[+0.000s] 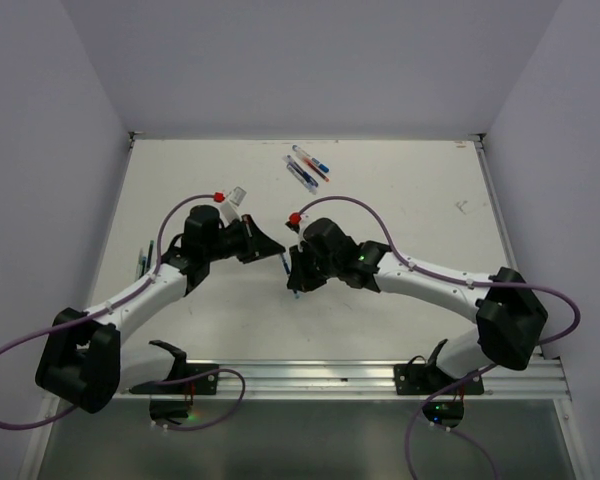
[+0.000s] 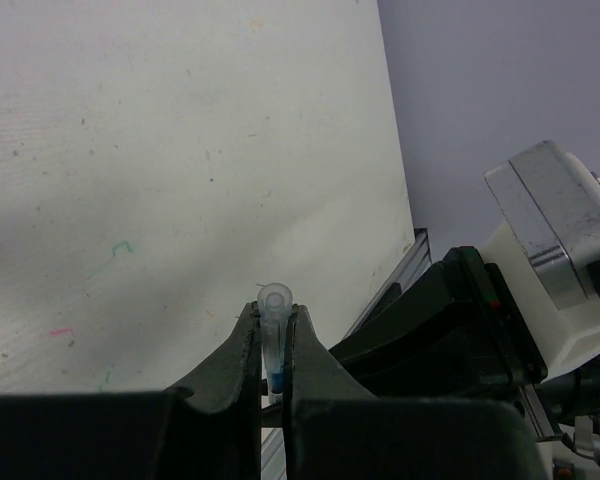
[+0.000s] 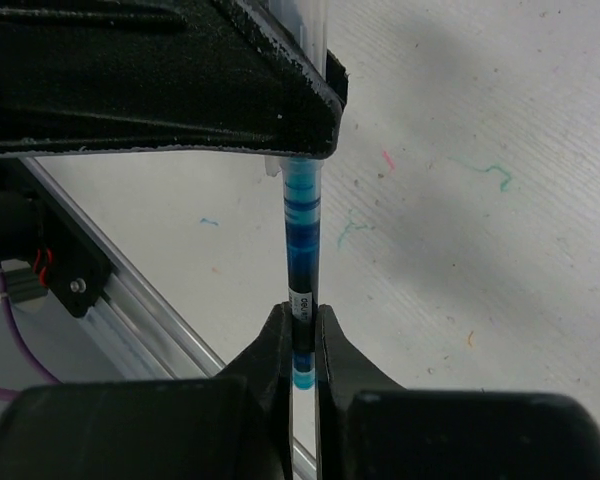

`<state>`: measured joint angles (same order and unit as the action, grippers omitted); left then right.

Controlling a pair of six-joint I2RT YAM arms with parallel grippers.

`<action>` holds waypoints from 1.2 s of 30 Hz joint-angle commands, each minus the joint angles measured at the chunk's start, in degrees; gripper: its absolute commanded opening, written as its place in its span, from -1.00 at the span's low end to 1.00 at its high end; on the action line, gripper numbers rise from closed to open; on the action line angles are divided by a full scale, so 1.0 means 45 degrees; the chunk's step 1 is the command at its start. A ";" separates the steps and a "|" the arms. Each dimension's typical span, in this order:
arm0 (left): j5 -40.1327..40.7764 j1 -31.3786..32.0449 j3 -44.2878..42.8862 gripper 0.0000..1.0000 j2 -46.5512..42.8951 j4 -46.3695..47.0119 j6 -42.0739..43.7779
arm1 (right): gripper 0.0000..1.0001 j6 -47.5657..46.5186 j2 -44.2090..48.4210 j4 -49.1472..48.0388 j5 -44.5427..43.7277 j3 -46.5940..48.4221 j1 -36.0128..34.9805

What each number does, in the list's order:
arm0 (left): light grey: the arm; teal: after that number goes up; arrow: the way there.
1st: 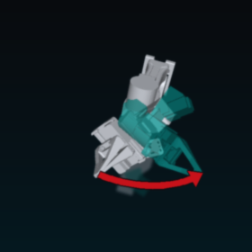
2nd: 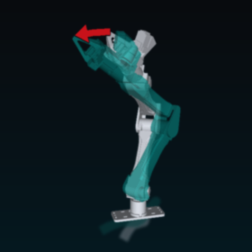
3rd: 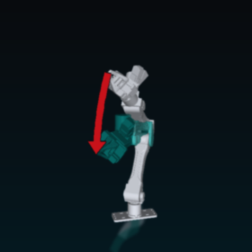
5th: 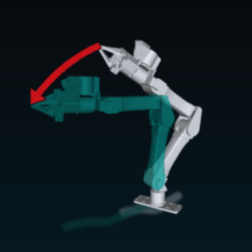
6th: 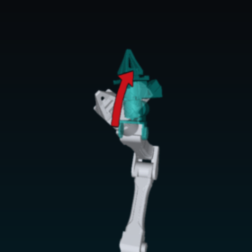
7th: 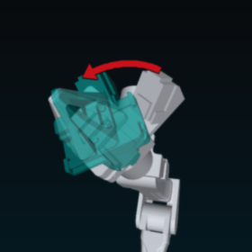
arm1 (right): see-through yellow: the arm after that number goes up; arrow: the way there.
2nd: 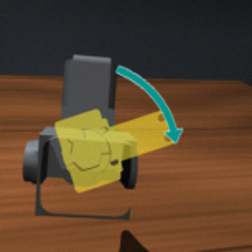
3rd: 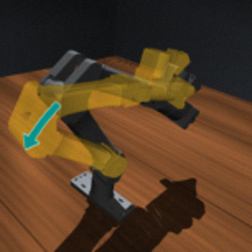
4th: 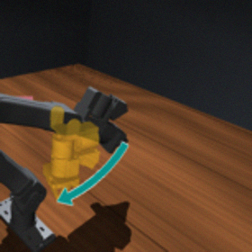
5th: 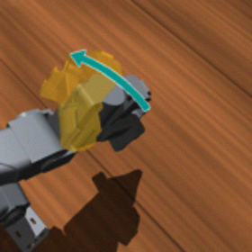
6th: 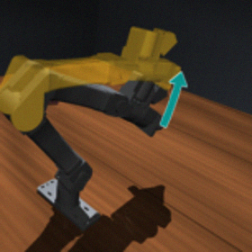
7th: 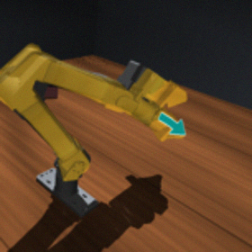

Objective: Open the pen caps

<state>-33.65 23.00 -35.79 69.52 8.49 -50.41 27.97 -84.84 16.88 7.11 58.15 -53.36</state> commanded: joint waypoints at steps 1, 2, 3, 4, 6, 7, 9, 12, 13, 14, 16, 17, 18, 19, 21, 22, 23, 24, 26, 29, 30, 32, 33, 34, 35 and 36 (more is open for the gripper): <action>-0.0180 0.0064 -0.0131 -1.00 0.0156 0.0067 -0.0340 | -1.00 0.0035 -0.0170 -0.0354 -0.0526 0.0574 0.0023; -0.0082 0.0064 -0.0287 -1.00 0.0273 -0.0108 -0.0340 | -1.00 0.0035 -0.0190 -0.0141 -0.0662 0.0593 -0.0093; 0.0190 0.0064 -0.0772 -1.00 0.0429 -0.0554 -0.0359 | -1.00 0.0093 -0.0209 -0.0023 -0.1050 0.0574 -0.0211; 0.0386 0.0064 -0.1067 -1.00 0.0721 -0.0849 -0.0379 | -1.00 0.0191 -0.0229 0.0094 -0.1344 0.0516 -0.0444; 0.1224 0.0064 -0.2062 -1.00 0.1170 -0.1841 -0.0399 | -1.00 0.0347 -0.0210 0.0310 -0.1697 0.0379 -0.0718; 0.1556 0.0064 -0.2395 -1.00 0.1308 -0.2409 -0.0399 | -1.00 0.0561 -0.0190 0.0349 -0.2491 0.0224 -0.0894; 0.2665 0.0064 -0.3391 -1.00 0.1601 -0.3268 -0.0399 | -1.00 0.0796 -0.0248 0.0855 -0.3645 0.0203 -0.1577; 0.3570 0.0044 -0.4700 -1.00 0.2633 -0.4305 -0.0301 | -1.00 0.1148 -0.0599 0.1676 -0.5289 0.0359 -0.2534; 0.3610 0.0005 -0.4915 -1.00 0.2831 -0.4405 -0.0301 | -1.00 0.1323 -0.0716 0.1852 -0.5911 0.0436 -0.2903; 0.3649 -0.0053 -0.5227 -1.00 0.3027 -0.4465 -0.0340 | -1.00 0.1440 -0.0795 0.2240 -0.6207 0.0456 -0.3081; 0.3669 -0.0170 -0.5444 -1.00 0.3379 -0.4640 -0.0360 | -1.00 0.1772 -0.0699 0.2322 -0.6405 0.0186 -0.3258; 0.3669 -0.0171 -0.5406 -1.00 0.3399 -0.4583 -0.0379 | -1.00 0.1832 -0.0582 0.2245 -0.6405 0.0009 -0.3259; 0.3650 -0.0171 -0.5329 -1.00 0.3284 -0.4331 -0.0263 | -1.00 0.2064 -0.0097 0.2147 -0.6502 -0.0399 -0.3278; 0.3611 -0.0190 -0.5250 -1.00 0.3224 -0.4251 -0.0127 | -1.00 0.2202 0.0159 0.2185 -0.6580 -0.0596 -0.3259; 0.3688 -0.0112 -0.5036 -1.00 0.2952 -0.4521 0.0553 | -1.00 0.2359 0.0957 0.2360 -0.6992 -0.1006 -0.3045; 0.3804 -0.0093 -0.4880 -1.00 0.2815 -0.4640 0.0868 | -1.00 0.2379 0.1233 0.2439 -0.6836 -0.1124 -0.2444; 0.4076 -0.0015 -0.4550 -1.00 0.2620 -0.4776 0.1219 | -1.00 0.2340 0.1429 0.2594 -0.6661 -0.1241 -0.2032; 0.4330 0.0044 -0.4353 -1.00 0.2290 -0.5261 0.1783 | -1.00 0.2263 0.1605 0.2692 -0.6234 -0.1339 -0.1564; 0.4877 0.0316 -0.3479 -1.00 0.1859 -0.5519 0.2139 | -1.00 0.1756 0.2152 0.2771 -0.5763 -0.1691 -0.0119; 0.5326 0.0804 -0.2267 -1.00 0.1038 -0.5695 0.2296 | -1.00 0.0916 0.2214 0.3102 -0.5196 -0.1693 0.1639; 0.5522 0.0999 -0.2010 -1.00 0.0727 -0.5715 0.2200 | -1.00 0.0740 0.2058 0.3277 -0.5059 -0.1576 0.2069; 0.6184 0.1682 -0.1384 -1.00 0.0549 -0.5618 0.2044 | -1.00 0.0193 0.1396 0.3708 -0.4921 -0.1107 0.2853; 0.6324 0.1917 -0.1208 -1.00 0.0606 -0.5540 0.1985 | -1.00 0.0114 0.1218 0.3825 -0.4960 -0.0932 0.3048; 0.6441 0.2229 -0.1129 -1.00 0.0703 -0.5539 0.1965 | -1.00 0.0075 0.1061 0.3826 -0.4979 -0.0833 0.3263; 0.6558 0.2290 -0.1032 -1.00 0.0956 -0.5520 0.1984 | -1.00 0.0036 0.0847 0.3613 -0.4921 -0.0852 0.3304; 0.6579 0.2368 -0.1012 -1.00 0.1094 -0.5481 0.2042 | -1.00 0.0035 0.0729 0.3534 -0.4843 -0.0891 0.3401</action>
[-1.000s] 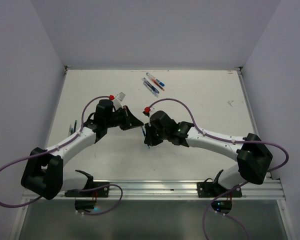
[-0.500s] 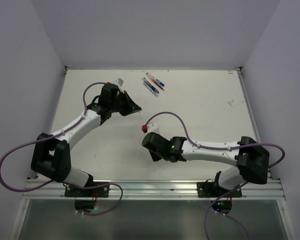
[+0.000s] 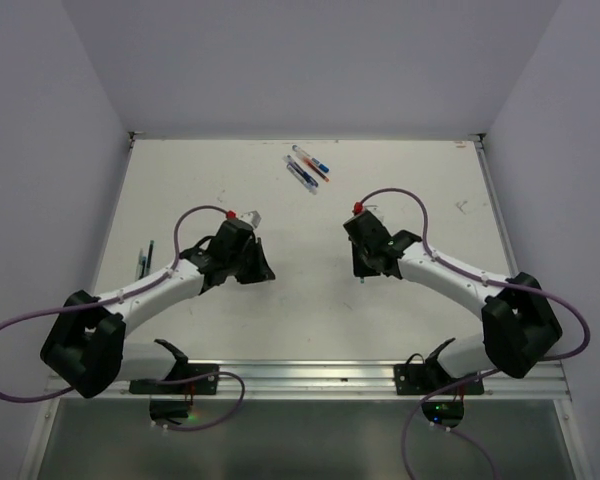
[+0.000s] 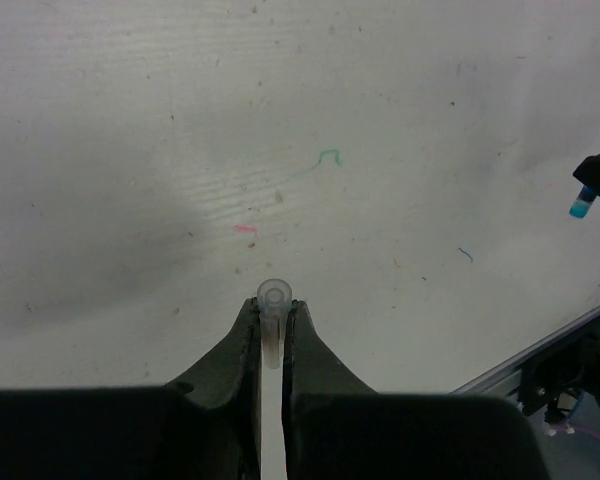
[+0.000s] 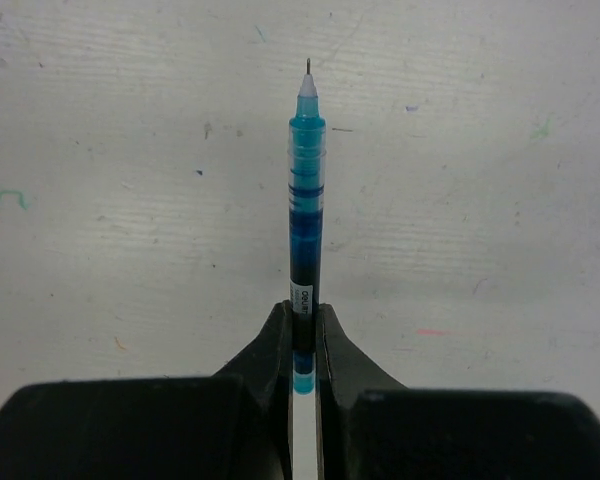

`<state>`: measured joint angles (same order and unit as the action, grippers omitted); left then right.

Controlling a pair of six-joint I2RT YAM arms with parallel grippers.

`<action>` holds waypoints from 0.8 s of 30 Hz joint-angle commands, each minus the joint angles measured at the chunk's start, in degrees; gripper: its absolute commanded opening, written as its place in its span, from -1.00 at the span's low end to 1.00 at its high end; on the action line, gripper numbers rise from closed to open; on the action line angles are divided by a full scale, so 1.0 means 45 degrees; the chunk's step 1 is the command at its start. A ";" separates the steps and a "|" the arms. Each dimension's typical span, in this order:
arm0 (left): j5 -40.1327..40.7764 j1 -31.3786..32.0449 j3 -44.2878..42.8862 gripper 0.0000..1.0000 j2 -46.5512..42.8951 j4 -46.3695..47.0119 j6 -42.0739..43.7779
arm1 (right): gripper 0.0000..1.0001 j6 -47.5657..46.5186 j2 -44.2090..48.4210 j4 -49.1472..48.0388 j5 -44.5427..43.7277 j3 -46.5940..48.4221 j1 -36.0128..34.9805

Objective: Open the pen caps

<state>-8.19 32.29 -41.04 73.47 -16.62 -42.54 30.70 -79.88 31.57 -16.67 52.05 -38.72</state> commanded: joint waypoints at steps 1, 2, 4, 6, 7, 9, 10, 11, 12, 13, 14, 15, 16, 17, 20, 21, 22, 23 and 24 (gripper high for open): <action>0.0979 0.0420 0.0135 -1.00 0.0371 0.0119 0.0333 | -1.00 -0.0572 -0.0510 0.0037 0.0596 0.0348 0.0321; 0.0960 0.0499 0.0057 -1.00 0.0507 0.0255 0.0333 | -1.00 -0.0572 -0.0627 -0.0062 0.0811 0.0289 0.0381; 0.0998 0.0732 -0.0099 -1.00 0.0937 0.0334 0.0372 | -1.00 -0.0591 -0.0999 -0.0315 0.0852 0.0133 0.0401; 0.0765 0.0850 -0.0139 -1.00 0.1249 0.0840 0.0333 | -1.00 -0.0630 -0.1233 -0.0570 0.1067 -0.0081 0.0421; 0.0706 0.0948 -0.0139 -1.00 0.1348 0.0939 0.0295 | -1.00 -0.0611 -0.1311 -0.0667 0.1047 -0.0102 0.0421; 0.0783 0.1007 -0.0119 -1.00 0.1679 0.1057 0.0294 | -1.00 -0.0591 -0.1429 -0.0785 0.0969 -0.0219 0.0421; 0.0881 0.1046 -0.0100 -1.00 0.1777 0.1057 0.0314 | -1.00 -0.0591 -0.1545 -0.0882 0.0950 -0.0239 0.0421; 0.0939 0.1066 -0.0080 -1.00 0.2030 0.1038 0.0314 | -1.00 -0.0591 -0.1605 -0.0883 0.0969 -0.0239 0.0421; 0.0998 0.1066 -0.0041 -1.00 0.2129 0.1057 0.0314 | -1.00 -0.0591 -0.1799 -0.0922 0.0969 -0.0239 0.0421; 0.1134 0.1085 -0.0002 -1.00 0.2246 0.1057 0.0294 | -0.99 -0.0611 -0.1878 -0.0942 0.1008 -0.0239 0.0421; 0.1193 0.1105 0.0017 -1.00 0.2402 0.1057 0.0236 | -0.99 -0.0611 -0.1917 -0.0981 0.0989 -0.0258 0.0421; 0.1213 0.1144 0.0056 -1.00 0.2481 0.1057 0.0216 | -0.98 -0.0592 -0.1956 -0.1136 0.1047 -0.0375 0.0421; 0.1233 0.1144 0.0076 -1.00 0.2539 0.1115 0.0197 | -0.97 -0.0611 -0.1995 -0.1195 0.1067 -0.0434 0.0421; 0.1252 0.1144 0.0076 -1.00 0.2656 0.1135 0.0139 | -0.96 -0.0592 -0.2034 -0.1254 0.1086 -0.0492 0.0421; 0.1253 0.1183 0.0037 -1.00 0.2871 0.1116 0.0119 | -0.95 -0.0591 -0.2230 -0.1390 0.1086 -0.0551 0.0421; 0.1272 0.1202 0.0037 -1.00 0.2930 0.1096 0.0099 | -0.95 -0.0611 -0.2250 -0.1410 0.1106 -0.0590 0.0421; 0.1291 0.1203 0.0037 -1.00 0.2950 0.1116 0.0080 | -0.94 -0.0611 -0.2308 -0.1449 0.1067 -0.0610 0.0421; 0.1311 0.1203 0.0037 -1.00 0.3028 0.1116 0.0060 | -0.92 -0.0630 -0.2347 -0.1488 0.1067 -0.0649 0.0421; 0.1350 0.1203 0.0057 -1.00 0.3086 0.1096 0.0060 | -0.84 -0.0630 -0.2328 -0.1585 0.1105 -0.0688 0.0421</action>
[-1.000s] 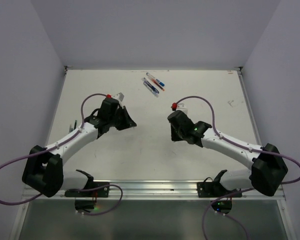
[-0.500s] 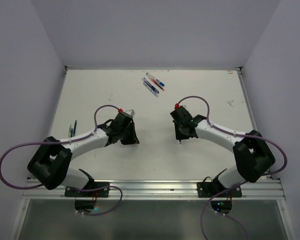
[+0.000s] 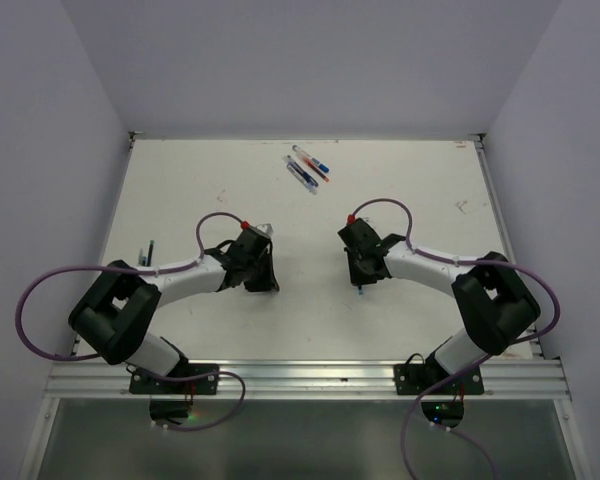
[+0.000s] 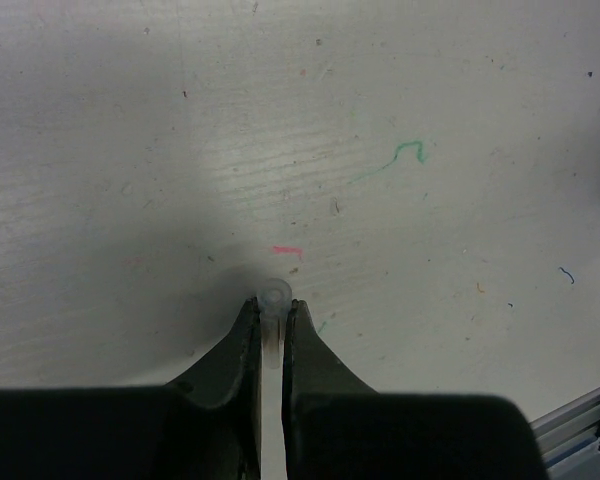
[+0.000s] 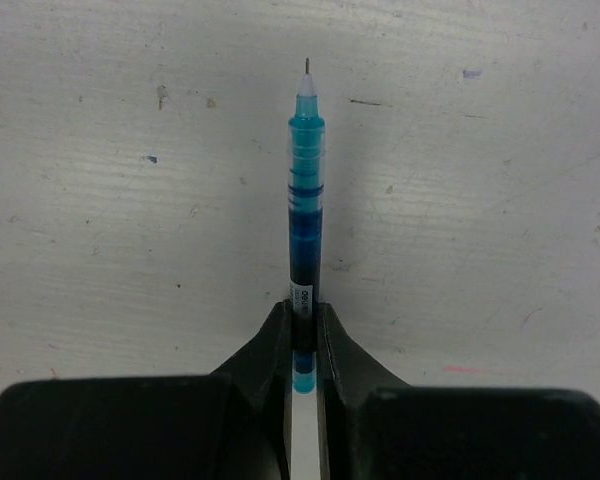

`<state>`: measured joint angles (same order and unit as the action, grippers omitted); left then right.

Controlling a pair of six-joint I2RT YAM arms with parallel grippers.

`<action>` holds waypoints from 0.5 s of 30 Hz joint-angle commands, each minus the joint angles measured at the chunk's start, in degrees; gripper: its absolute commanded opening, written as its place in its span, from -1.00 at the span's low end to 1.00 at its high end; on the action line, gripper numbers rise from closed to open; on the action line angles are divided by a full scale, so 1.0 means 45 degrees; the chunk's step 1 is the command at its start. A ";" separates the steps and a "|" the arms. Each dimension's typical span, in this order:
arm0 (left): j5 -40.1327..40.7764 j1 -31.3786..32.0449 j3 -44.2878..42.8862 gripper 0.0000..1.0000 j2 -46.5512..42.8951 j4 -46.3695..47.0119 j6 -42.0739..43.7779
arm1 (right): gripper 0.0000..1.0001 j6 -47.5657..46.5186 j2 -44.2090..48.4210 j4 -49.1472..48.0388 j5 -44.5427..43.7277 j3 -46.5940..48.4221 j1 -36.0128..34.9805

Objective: Open the pen caps

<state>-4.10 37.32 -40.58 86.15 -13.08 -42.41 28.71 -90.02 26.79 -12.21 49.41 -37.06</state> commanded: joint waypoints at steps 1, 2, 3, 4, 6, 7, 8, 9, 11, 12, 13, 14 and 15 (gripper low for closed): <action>0.0442 0.0085 -0.0026 -1.00 0.0289 0.0329 -0.0008 | -0.79 -0.0208 -0.0094 -0.0542 0.0134 -0.0139 0.0052; 0.0442 0.0085 -0.0006 -1.00 0.0309 0.0329 -0.0028 | -0.74 -0.0208 -0.0055 -0.0581 0.0096 -0.0217 0.0052; 0.0461 0.0085 0.0013 -0.97 0.0328 0.0310 -0.0009 | -0.65 -0.0227 -0.0093 -0.0639 0.0096 -0.0237 0.0032; 0.0461 0.0085 0.0013 -0.92 0.0348 0.0309 -0.0028 | -0.61 -0.0227 -0.0094 -0.0640 0.0057 -0.0237 0.0051; 0.0520 0.0085 0.0071 -0.82 0.0348 0.0309 -0.0047 | -0.54 -0.0305 -0.0094 -0.0621 0.0037 -0.0218 0.0052; 0.0597 0.0105 0.0072 -0.78 0.0309 0.0271 -0.0067 | -0.51 -0.0325 -0.0113 -0.0601 0.0037 -0.0218 0.0052; 0.0618 0.0086 0.0091 -0.76 0.0309 0.0270 -0.0086 | -0.49 -0.0344 -0.0094 -0.0601 0.0095 -0.0198 0.0052; 0.0656 0.0085 0.0130 -0.71 0.0290 0.0270 -0.0087 | -0.43 -0.0364 -0.0074 -0.0601 0.0076 -0.0198 0.0052; 0.0715 0.0085 0.0130 -0.66 0.0289 0.0192 -0.0087 | -0.37 -0.0384 -0.0055 -0.0659 0.0095 -0.0218 0.0052; 0.0754 0.0085 0.0150 -0.63 0.0309 0.0211 -0.0067 | -0.35 -0.0384 -0.0055 -0.0640 0.0115 -0.0198 0.0052; 0.0774 0.0085 0.0169 -0.61 0.0328 0.0192 -0.0086 | -0.35 -0.0384 -0.0035 -0.0659 0.0115 -0.0198 0.0052; 0.0793 0.0085 0.0170 -0.58 0.0348 0.0173 -0.0067 | -0.33 -0.0384 -0.0035 -0.0679 0.0173 -0.0198 0.0052; 0.0813 0.0085 0.0170 -0.53 0.0367 0.0134 -0.0048 | -0.32 -0.0403 -0.0035 -0.0698 0.0212 -0.0198 0.0052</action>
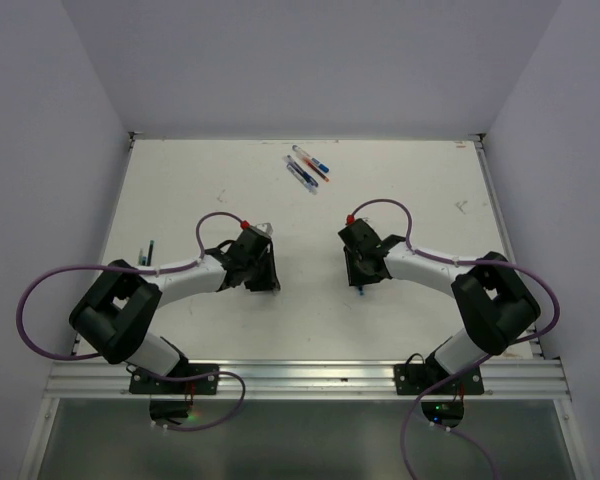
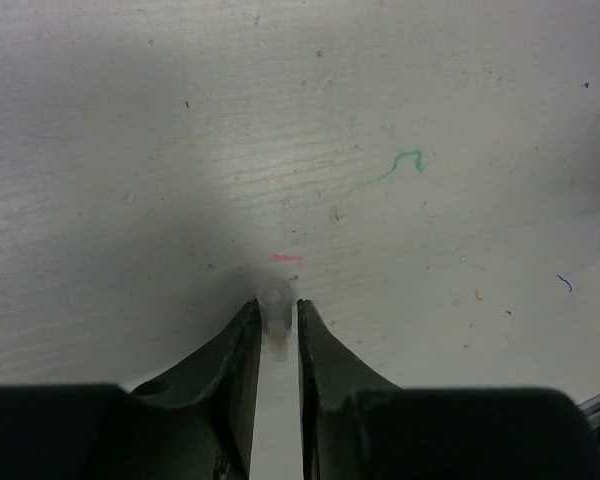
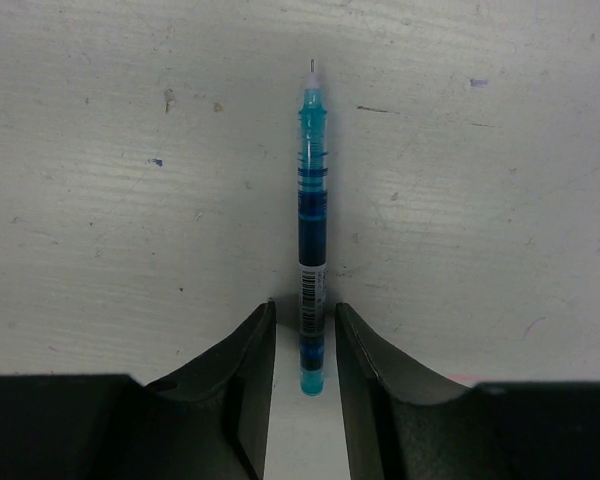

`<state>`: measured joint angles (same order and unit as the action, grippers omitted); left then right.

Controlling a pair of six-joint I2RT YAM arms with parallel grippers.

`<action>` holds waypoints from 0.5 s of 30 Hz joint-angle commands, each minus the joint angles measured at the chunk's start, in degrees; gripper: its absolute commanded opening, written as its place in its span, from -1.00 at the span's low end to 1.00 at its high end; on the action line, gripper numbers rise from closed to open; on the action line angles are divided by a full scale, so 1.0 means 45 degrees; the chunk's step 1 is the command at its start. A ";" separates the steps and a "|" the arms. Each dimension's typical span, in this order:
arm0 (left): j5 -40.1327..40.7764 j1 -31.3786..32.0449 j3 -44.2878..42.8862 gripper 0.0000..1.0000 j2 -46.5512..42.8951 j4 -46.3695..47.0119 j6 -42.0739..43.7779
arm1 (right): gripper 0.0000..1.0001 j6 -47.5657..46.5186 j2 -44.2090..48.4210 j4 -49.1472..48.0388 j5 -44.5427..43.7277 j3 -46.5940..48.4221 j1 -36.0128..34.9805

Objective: Open the pen caps

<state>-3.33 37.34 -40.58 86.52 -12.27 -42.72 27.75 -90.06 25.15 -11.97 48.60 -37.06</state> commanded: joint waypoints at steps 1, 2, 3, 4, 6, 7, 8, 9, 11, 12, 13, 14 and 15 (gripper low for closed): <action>0.0682 0.0081 0.0170 -0.50 0.0304 -0.0066 0.0021 | -0.31 -0.0190 -0.0025 -0.0334 0.0179 -0.0019 0.0052; 0.0682 0.0081 0.0170 -0.48 0.0324 -0.0085 0.0021 | -0.30 -0.0209 -0.0006 -0.0334 0.0217 0.0020 0.0052; 0.0682 0.0081 0.0189 -0.44 0.0324 -0.0105 0.0021 | -0.28 -0.0248 0.0013 -0.0276 0.0257 0.0059 0.0052; 0.0701 0.0081 0.0189 -0.43 0.0285 -0.0124 0.0040 | -0.27 -0.0248 0.0033 -0.0256 0.0276 0.0098 0.0052; 0.0701 0.0081 0.0189 -0.38 0.0207 -0.0221 0.0021 | -0.21 -0.0326 0.0150 -0.0179 0.0257 0.0157 0.0032; 0.0876 0.0081 0.0170 -0.36 0.0168 -0.0261 0.0001 | -0.18 -0.0346 0.0286 -0.0159 0.0238 0.0177 0.0051; 0.1032 0.0081 0.0150 -0.32 0.0129 -0.0280 -0.0018 | -0.11 -0.0384 0.0364 -0.0158 0.0237 0.0177 0.0052; 0.1111 0.0081 0.0150 -0.31 0.0090 -0.0377 -0.0019 | -0.07 -0.0404 0.0462 -0.0178 0.0334 0.0177 0.0052; 0.1209 0.0081 0.0111 -0.26 -0.0008 -0.0475 -0.0096 | 0.03 -0.0443 0.0794 -0.0120 0.0335 0.0216 0.0052; 0.1306 0.0081 0.0111 -0.24 -0.0085 -0.0573 -0.0116 | 0.05 -0.0482 0.0911 -0.0081 0.0316 0.0235 0.0032; 0.1384 0.0081 0.0111 -0.21 -0.0241 -0.0651 -0.0155 | 0.07 -0.0560 0.1028 -0.0003 0.0141 0.0255 0.0051; 0.1482 0.0081 0.0092 -0.20 -0.0339 -0.0729 -0.0194 | 0.10 -0.0619 0.1261 0.0114 0.0043 0.0390 0.0052; 0.1676 0.0081 0.0072 -0.18 -0.0437 -0.0942 -0.0194 | 0.12 -0.0658 0.1380 0.0347 -0.0074 0.0469 0.0052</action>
<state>-0.84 37.67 -40.60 85.73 -12.12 -43.13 26.24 -87.66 25.47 -10.96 48.60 -37.06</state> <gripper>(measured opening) 0.402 0.552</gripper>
